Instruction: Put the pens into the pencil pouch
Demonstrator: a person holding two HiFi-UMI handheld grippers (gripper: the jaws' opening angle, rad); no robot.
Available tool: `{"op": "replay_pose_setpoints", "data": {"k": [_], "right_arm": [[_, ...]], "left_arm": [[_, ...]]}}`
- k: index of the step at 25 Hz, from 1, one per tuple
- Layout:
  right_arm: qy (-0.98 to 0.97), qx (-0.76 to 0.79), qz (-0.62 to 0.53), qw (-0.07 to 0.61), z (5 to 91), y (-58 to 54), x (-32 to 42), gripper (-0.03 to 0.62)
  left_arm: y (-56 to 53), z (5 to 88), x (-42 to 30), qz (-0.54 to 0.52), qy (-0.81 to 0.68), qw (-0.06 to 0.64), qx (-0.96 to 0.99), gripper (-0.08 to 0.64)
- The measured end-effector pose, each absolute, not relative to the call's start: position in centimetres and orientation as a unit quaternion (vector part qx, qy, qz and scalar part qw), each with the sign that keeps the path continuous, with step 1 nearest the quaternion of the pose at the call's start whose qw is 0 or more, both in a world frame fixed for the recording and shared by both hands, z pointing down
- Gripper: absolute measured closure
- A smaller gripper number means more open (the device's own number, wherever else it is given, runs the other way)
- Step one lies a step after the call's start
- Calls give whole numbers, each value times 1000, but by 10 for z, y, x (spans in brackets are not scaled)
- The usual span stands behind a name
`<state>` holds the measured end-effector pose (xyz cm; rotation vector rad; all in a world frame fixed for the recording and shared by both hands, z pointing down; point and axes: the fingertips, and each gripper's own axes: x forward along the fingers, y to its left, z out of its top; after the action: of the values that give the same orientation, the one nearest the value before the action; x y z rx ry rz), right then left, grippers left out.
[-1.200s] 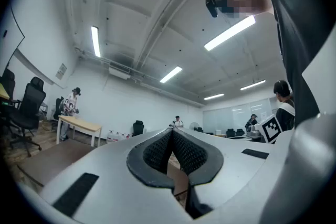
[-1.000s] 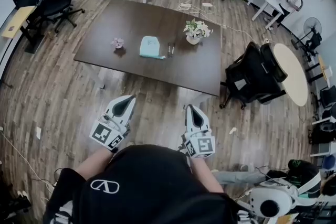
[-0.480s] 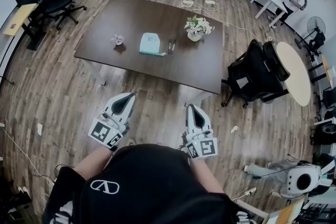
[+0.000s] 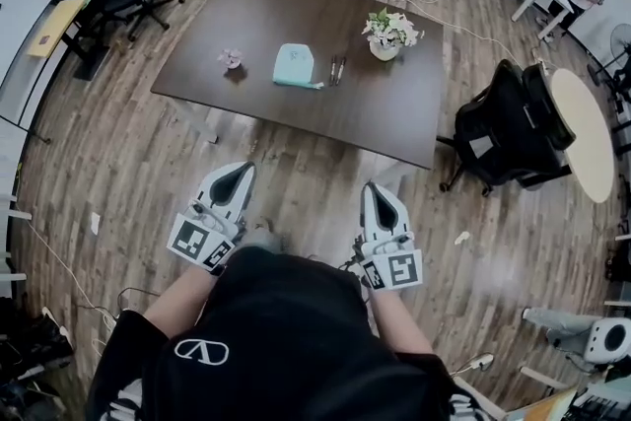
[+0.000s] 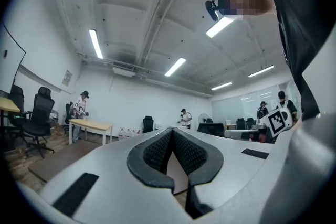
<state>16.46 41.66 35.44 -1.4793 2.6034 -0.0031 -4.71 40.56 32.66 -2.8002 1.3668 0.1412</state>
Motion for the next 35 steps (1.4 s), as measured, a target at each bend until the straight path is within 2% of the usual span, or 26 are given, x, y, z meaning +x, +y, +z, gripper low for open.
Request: {"op": "replay_pose_setpoints", "data": {"k": [7,23,35], "right_arm": [[865,-497,-10,74,364,341,163,606],[818,-572,12,58,332,80,93,606],[818,-573,-3,53,343,2,101,607]], "left_arm": [[324,339,-57,49,440,6,-897,558],[37,346,-105,67,337,-20,-939,558],[-43,362,-83,48,324,-30,-944,558]]}}
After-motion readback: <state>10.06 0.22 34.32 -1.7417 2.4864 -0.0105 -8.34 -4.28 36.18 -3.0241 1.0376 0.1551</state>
